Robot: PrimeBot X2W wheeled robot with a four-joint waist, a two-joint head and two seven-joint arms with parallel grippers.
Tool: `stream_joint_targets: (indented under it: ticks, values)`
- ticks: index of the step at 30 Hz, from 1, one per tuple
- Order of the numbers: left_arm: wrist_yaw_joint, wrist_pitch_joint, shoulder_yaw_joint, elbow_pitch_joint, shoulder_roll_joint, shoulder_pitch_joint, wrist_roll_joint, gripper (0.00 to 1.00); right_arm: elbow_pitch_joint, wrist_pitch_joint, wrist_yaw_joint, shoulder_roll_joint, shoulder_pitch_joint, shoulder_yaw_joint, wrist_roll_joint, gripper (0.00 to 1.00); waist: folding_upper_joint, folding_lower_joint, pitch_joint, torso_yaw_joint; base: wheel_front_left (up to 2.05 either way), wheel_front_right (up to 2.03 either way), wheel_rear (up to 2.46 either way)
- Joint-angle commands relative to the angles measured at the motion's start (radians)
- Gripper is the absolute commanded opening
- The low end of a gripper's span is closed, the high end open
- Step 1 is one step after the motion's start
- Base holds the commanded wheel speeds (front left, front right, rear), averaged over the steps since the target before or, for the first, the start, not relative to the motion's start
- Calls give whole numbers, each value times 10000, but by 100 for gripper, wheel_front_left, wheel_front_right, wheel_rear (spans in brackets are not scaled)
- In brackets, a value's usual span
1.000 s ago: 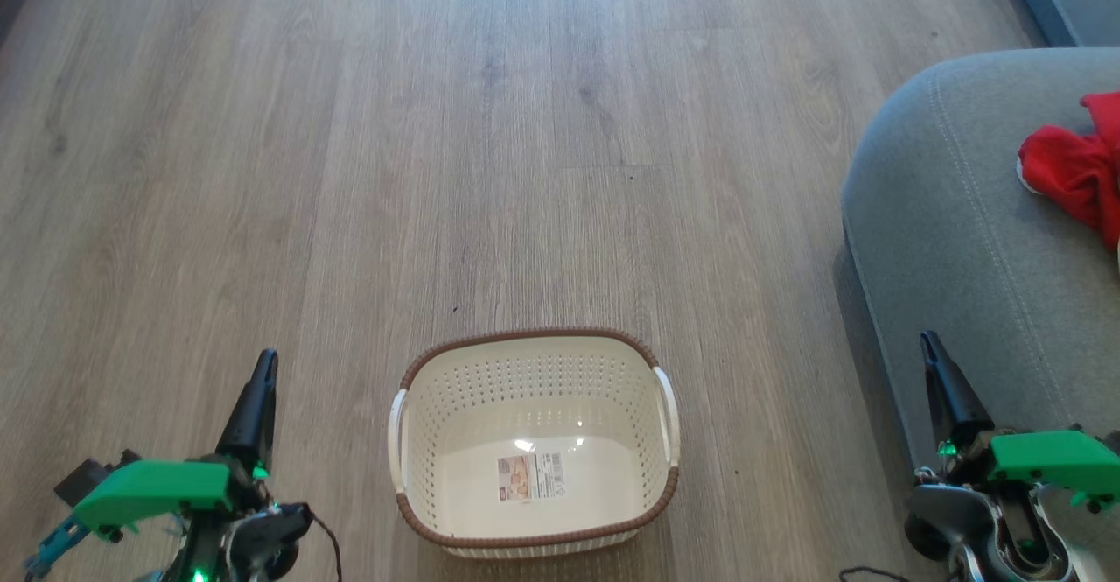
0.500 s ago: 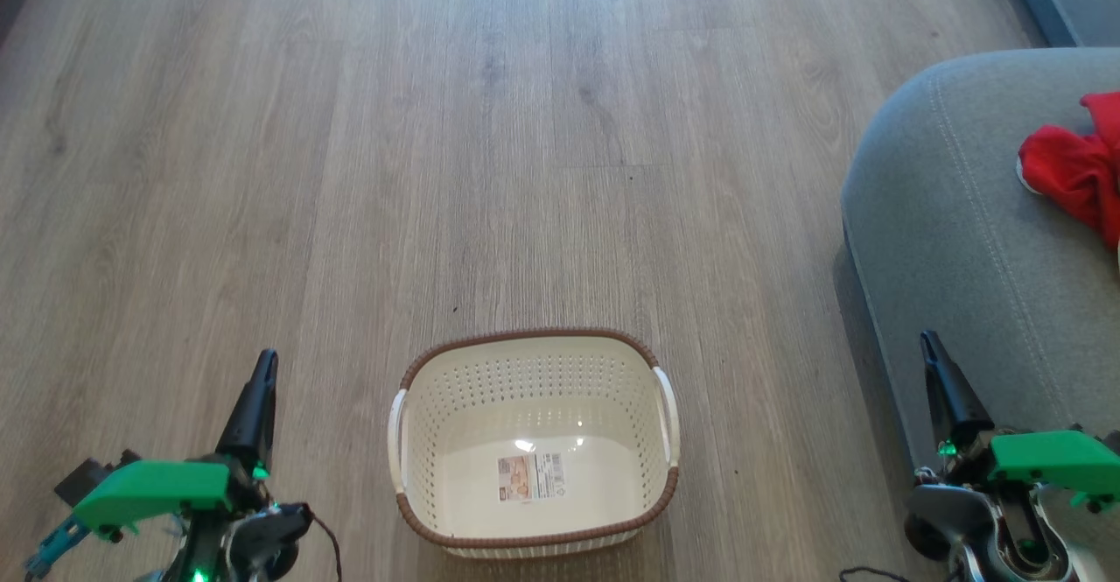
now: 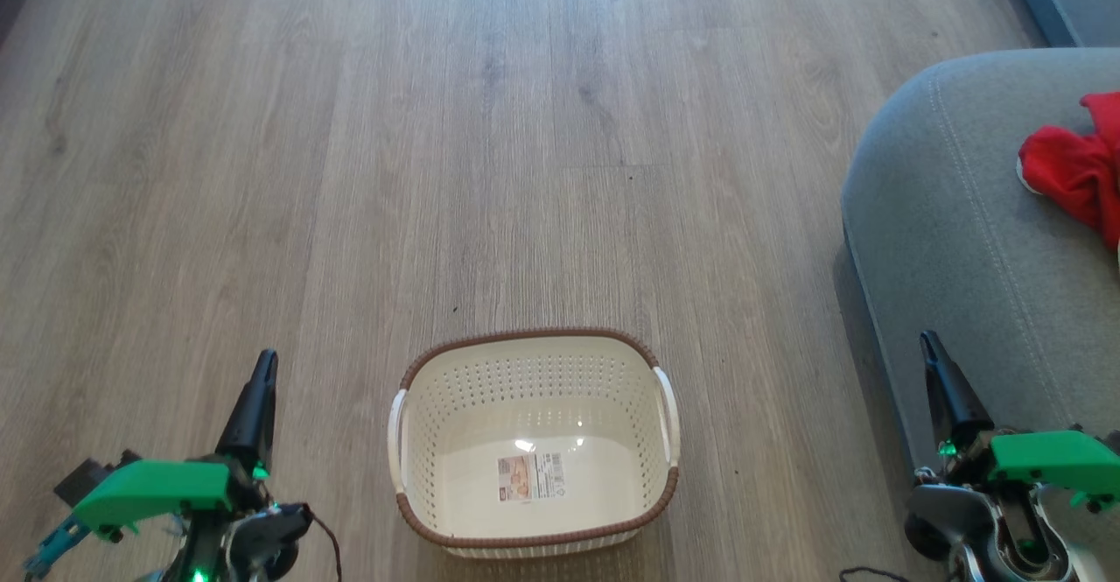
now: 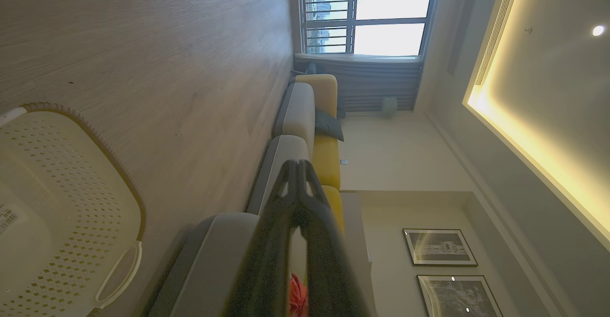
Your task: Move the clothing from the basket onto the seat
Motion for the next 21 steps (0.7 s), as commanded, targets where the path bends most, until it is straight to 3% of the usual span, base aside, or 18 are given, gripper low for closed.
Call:
stream_joint_targets:
  ticks: [1, 21]
  values:
    - [-94, 75, 351, -331, 81, -478, -55, 0, -391, 58, 29, -35, -558, 168, 58, 0, 0, 0, 0, 0, 0, 0, 0]
    - [-94, 75, 351, -331, 81, -478, -55, 0, -391, 57, 29, -35, -558, 169, 59, 0, 0, 0, 0, 0, 0, 0, 0]
